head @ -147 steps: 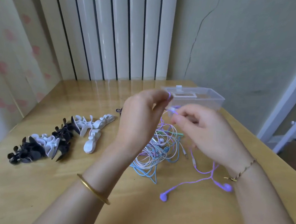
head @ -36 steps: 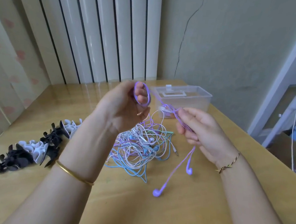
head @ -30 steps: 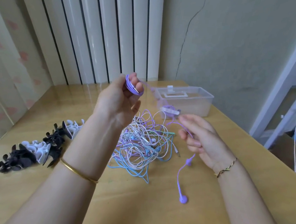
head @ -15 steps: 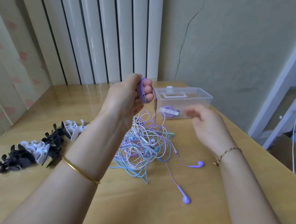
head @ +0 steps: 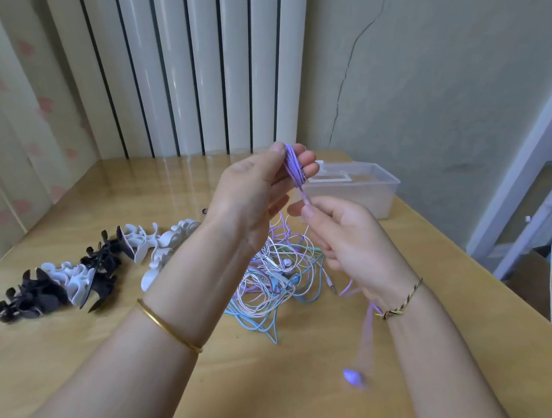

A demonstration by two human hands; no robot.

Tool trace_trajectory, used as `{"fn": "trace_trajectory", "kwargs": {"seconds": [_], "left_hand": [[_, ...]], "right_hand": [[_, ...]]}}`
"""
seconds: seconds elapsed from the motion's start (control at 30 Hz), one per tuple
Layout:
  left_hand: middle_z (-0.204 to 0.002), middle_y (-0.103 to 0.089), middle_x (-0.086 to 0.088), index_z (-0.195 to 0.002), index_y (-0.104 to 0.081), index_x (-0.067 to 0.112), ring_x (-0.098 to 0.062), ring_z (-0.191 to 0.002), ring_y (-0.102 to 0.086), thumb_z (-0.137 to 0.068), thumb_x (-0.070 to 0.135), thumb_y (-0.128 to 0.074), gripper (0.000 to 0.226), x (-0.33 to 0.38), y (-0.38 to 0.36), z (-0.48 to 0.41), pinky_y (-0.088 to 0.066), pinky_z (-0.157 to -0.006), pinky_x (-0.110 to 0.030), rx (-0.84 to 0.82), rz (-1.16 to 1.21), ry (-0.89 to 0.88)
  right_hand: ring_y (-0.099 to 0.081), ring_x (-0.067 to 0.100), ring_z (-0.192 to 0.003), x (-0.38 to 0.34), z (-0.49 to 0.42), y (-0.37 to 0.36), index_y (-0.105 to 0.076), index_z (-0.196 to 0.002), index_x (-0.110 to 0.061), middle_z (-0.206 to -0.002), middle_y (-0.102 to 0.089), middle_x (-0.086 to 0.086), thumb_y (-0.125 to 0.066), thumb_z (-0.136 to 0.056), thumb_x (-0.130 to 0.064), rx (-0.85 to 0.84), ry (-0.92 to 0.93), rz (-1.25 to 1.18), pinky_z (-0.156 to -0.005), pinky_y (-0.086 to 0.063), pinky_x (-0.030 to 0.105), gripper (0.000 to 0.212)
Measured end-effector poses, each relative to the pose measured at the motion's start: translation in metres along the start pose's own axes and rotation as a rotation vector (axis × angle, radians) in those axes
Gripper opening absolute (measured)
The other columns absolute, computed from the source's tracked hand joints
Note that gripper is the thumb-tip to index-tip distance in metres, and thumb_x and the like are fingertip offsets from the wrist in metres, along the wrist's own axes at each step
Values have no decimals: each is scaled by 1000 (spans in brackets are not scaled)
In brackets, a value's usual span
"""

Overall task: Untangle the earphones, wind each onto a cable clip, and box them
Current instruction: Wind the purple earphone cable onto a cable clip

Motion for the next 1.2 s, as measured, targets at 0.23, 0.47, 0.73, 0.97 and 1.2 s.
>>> {"fn": "trace_trajectory", "kwargs": {"seconds": [0.23, 0.47, 0.73, 0.97, 1.2], "left_hand": [[-83, -73, 0, -81, -69, 17, -17, -81, -69, -95, 21, -55, 21, 1, 13, -7, -55, -79, -34, 128, -676, -503], [-67, -64, -1, -81, -63, 4, -16, -62, -60, -103, 26, -37, 40, -6, -4, 0, -48, -68, -28, -250, -899, -261], [-60, -58, 5, -77, -60, 14, -9, -54, -55, -102, 24, -35, 37, -2, -1, 3, -41, -68, -25, -295, -122, 191], [-99, -72, 2, -105, -65, 16, -6, -93, -67, -101, 17, -38, 27, -7, 5, -3, -39, -78, -27, -168, -209, 57], [-72, -65, -1, -83, -65, 6, -4, -62, -57, -101, 14, -41, 31, -10, 0, -1, -44, -62, -11, -283, -894, -212]], "right_hand": [[-37, 3, -47, -16, 9, 16, -65, -77, -23, -46, -40, -13, -48, -97, -19, -1, 77, 265, -46, -29, 12, 27], [-46, 1, -44, -25, -3, 31, -57, -77, -23, -48, -51, -28, -47, -97, -16, 175, 156, 312, -58, -55, 38, 24], [-33, 4, -34, 8, -4, 32, -59, -77, -20, -40, -35, -17, -43, -100, -16, 95, 7, 177, -50, -45, 47, 28], [-35, 16, -46, 7, 8, 15, -63, -82, -11, -42, -36, -15, -44, -100, -19, -167, -16, 299, -42, -33, 29, 28], [-49, 4, -62, -21, -3, 34, -57, -72, -27, -68, -61, -9, -49, -95, -15, 77, 153, 456, -61, -38, 26, 27]]}}
Point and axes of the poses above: each hand's wrist, its own z-axis away from the middle knuckle, its own y-axis out of the back of the hand, x = y × z, the point moved 3 cm from there along -z, towards the middle knuckle
